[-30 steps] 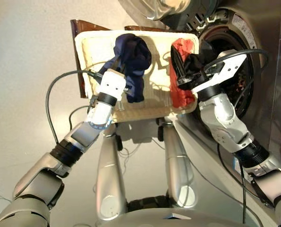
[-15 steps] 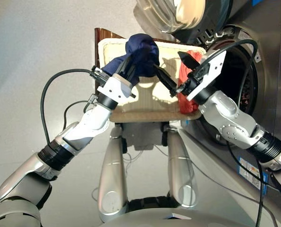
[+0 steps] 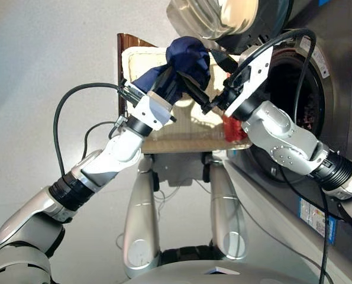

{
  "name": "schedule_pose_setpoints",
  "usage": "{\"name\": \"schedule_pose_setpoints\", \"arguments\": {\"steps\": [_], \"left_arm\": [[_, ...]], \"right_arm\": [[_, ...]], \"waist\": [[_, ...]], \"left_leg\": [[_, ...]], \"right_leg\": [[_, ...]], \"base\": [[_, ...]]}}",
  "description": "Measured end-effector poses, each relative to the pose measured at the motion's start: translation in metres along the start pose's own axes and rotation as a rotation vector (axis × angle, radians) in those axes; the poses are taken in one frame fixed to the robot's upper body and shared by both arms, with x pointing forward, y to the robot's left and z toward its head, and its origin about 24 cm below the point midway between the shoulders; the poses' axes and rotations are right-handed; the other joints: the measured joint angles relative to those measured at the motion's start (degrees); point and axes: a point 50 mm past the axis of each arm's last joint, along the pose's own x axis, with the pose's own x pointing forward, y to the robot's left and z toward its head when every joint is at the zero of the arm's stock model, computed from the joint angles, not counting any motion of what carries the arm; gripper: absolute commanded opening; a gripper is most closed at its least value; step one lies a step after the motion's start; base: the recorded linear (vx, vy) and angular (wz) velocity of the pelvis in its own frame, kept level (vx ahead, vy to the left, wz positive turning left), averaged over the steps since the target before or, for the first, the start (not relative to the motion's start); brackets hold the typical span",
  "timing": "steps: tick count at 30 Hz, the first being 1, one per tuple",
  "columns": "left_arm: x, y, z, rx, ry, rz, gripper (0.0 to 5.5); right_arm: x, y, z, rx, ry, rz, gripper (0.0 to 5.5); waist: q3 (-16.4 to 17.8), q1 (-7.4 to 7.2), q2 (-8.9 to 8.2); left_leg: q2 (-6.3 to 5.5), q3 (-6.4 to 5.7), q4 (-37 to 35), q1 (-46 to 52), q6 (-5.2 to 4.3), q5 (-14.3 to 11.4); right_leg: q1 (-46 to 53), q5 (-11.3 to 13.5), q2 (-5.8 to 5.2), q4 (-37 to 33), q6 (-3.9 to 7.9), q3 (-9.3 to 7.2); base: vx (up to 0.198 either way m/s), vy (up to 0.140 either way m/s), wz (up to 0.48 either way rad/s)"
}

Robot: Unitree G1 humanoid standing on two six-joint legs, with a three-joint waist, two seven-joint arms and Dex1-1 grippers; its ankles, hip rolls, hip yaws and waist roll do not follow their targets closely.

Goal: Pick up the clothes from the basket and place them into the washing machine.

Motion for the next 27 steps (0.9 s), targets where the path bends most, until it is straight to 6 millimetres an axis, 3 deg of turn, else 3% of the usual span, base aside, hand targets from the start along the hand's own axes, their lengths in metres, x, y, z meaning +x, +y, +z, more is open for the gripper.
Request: {"name": "schedule_pose_setpoints", "arguments": {"steps": [9, 15, 27], "left_arm": [[-0.005, 0.000, -0.011, -0.002, 0.080, -0.008, 0.00], [-0.004, -0.002, -0.013, -0.015, 0.095, 0.016, 0.00], [-0.005, -0.001, -0.019, -0.007, 0.130, 0.075, 0.00]], "right_arm": [[0.029, -0.006, -0.016, 0.038, 0.009, -0.061, 5.50], [0.033, -0.008, -0.022, 0.056, 0.015, -0.084, 5.50], [0.043, -0.006, -0.031, 0.110, 0.007, -0.121, 5.50]], "waist": [[0.0, 0.39, 0.21], [0.0, 1.35, 1.30], [0.0, 1.38, 1.68]], "left_leg": [[-0.01, 0.15, 0.3, -0.2, 0.00, 0.0], [0.01, 0.07, 0.9, -0.2, 0.00, 0.0], [0.01, -0.41, 1.0, -1.4, 0.06, 0.1]], "right_leg": [[-0.3, 0.0, -0.01, 0.3, 0.00, 0.17], [-0.4, 0.0, 0.00, 1.0, -0.03, 0.25], [-1.2, 0.1, -0.04, 1.0, -0.12, -0.23]], "base": [[0.000, 0.000, 0.000], [0.000, 0.000, 0.000], [0.000, 0.000, 0.000]]}}
